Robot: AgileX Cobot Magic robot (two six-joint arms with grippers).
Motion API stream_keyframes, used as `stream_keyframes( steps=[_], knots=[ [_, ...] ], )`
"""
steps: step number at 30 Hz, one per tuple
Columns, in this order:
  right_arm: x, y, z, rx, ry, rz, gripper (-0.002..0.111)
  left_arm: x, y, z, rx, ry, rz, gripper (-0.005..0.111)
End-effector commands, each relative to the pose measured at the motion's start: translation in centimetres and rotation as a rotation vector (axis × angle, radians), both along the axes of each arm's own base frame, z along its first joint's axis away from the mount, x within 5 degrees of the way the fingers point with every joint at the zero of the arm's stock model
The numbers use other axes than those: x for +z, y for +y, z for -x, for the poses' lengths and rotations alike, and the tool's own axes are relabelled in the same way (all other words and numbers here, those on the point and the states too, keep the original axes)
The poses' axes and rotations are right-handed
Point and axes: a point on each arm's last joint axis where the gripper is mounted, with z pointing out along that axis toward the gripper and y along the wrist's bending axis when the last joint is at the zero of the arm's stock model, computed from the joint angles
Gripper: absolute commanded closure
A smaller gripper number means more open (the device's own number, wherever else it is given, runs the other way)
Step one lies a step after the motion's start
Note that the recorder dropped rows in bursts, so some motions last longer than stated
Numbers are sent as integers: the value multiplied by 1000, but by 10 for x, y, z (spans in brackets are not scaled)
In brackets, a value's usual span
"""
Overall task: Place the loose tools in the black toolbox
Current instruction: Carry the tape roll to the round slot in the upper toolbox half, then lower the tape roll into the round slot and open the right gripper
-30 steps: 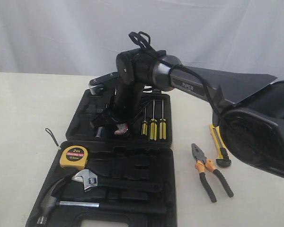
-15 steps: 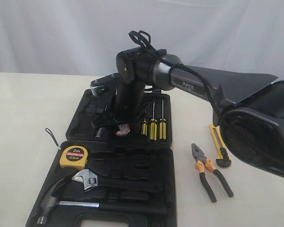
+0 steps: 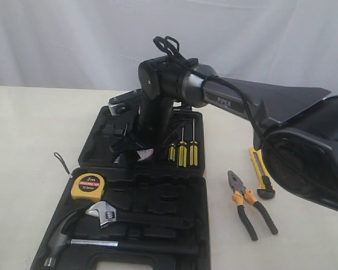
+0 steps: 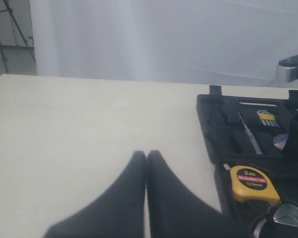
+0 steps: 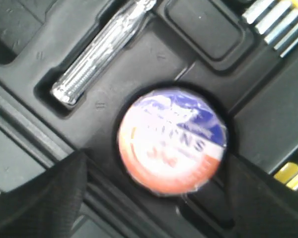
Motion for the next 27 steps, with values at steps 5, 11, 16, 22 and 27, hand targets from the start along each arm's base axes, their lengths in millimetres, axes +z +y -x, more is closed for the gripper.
stream_keyframes(
  steps=[5,11,16,22,27],
  knots=[
    [15,-2,1,-17,-25,-5,35,-1,0,0,-2,-1,2,107],
    [46,-2,0,-16,-88,-18,35,-1,0,0,-2,-1,2,107],
    [56,-2,2,-14,-79,-17,70,-1,0,0,-2,-1,2,107],
    [55,-3,6,-16,-33,-10,108,-1,0,0,-2,-1,2,107],
    [49,-2,2,-17,-46,-13,108,-1,0,0,-2,-1,2,107]
  ],
)
